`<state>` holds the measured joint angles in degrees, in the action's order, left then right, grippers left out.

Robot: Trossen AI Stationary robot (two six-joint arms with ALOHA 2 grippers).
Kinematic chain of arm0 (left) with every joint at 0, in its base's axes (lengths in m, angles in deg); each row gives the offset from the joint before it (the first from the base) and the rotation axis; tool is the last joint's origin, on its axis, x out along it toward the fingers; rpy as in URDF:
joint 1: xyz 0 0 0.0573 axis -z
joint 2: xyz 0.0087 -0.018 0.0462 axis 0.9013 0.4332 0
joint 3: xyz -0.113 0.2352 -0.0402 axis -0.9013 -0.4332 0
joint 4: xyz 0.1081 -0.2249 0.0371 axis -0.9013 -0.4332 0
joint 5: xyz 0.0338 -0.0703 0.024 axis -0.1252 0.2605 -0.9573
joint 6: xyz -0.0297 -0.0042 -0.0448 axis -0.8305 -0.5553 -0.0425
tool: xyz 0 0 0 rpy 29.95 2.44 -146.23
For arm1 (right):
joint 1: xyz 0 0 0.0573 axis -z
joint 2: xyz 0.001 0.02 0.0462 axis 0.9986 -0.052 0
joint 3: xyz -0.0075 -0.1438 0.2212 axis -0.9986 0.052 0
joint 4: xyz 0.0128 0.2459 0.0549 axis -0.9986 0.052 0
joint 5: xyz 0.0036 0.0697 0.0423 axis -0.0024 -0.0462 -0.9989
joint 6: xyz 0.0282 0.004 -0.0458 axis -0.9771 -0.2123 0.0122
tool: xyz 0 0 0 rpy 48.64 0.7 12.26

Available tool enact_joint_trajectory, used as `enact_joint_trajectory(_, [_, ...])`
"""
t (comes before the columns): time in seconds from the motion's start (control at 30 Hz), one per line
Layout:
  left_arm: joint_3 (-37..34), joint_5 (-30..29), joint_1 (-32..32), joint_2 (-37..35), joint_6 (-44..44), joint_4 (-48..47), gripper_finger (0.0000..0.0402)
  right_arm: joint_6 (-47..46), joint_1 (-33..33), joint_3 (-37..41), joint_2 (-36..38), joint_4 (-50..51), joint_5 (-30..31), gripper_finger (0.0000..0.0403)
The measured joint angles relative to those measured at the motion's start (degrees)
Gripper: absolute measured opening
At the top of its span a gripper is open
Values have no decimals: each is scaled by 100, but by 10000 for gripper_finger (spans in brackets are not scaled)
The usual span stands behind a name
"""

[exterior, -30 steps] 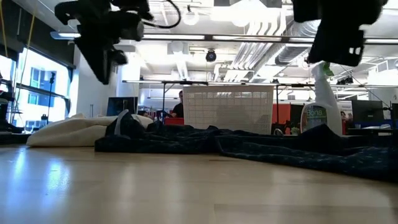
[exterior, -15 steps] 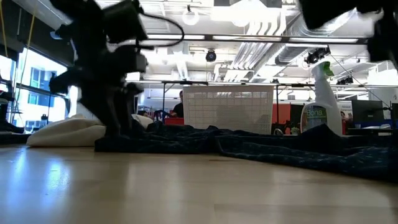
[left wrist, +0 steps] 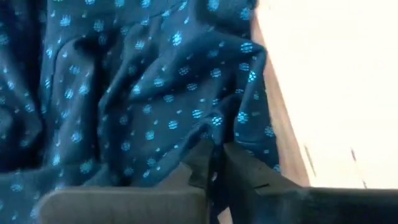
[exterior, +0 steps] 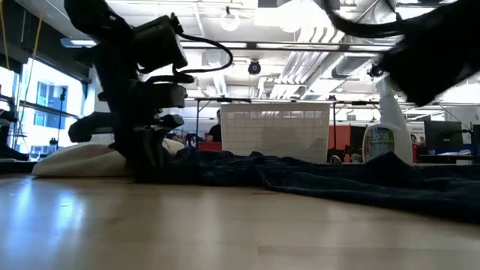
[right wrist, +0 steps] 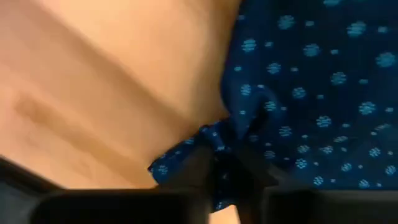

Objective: Fold Laundry from Bin
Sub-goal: Fold the blue polo shirt

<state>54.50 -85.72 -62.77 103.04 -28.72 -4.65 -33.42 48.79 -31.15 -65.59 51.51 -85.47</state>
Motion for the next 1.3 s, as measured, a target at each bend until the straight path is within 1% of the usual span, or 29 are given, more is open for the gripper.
enact_joint_trajectory(0.03, [31,-14,1,-69,-12,-168,15,-40,-94,-29,36,68,12,22])
enact_joint_trajectory(0.07, [53,-46,-4,-156,-91,-429,10,-42,-194,-63,55,147,23,11])
enact_joint_trajectory(0.2, [109,-70,120,-824,-274,-1725,3,57,-685,-333,167,599,59,16])
enact_joint_trajectory(0.33, [224,-23,354,-1793,-614,-2737,1,102,-1153,-783,339,728,100,3])
enact_joint_trajectory(0.43, [279,-23,563,-2487,-975,-3332,1,78,-1410,-1147,350,734,410,6])
enact_joint_trajectory(0.57, [665,-23,775,-3267,-1420,-3940,1,122,-1566,-1753,392,659,705,2])
enact_joint_trajectory(0.7, [1432,-79,844,-3609,-1441,-4186,0,490,-1518,-2262,403,573,704,1])
enact_joint_trajectory(0.73, [1644,-171,832,-3610,-1370,-4182,0,537,-1480,-2341,429,584,698,1])
enact_joint_trajectory(0.8, [2059,-553,751,-3507,-1036,-4050,0,557,-1412,-2374,509,692,700,1])
enact_joint_trajectory(0.87, [2449,-1043,556,-3296,-495,-3709,0,500,-1355,-2374,554,1035,713,1])
enact_joint_trajectory(0.93, [2707,-1316,238,-2976,167,-3293,0,381,-1345,-2372,554,1525,725,1])
enact_joint_trajectory(1.0, [2835,-1317,-166,-2580,885,-2656,0,256,-1385,-2334,557,1884,759,1])
enact_joint_trajectory(1.07, [2845,-1198,-580,-2125,1565,-1907,0,53,-1414,-2145,596,1874,852,0])
enact_joint_trajectory(1.13, [2847,-1016,-976,-1601,2163,-1265,0,-50,-1448,-1879,620,1570,871,0])
enact_joint_trajectory(1.2, [2848,-860,-1305,-1036,2580,-806,0,-115,-1448,-1583,624,1068,808,0])
enact_joint_trajectory(1.3, [2844,-800,-1625,-221,2862,-393,0,-337,-1433,-1067,628,340,724,0])
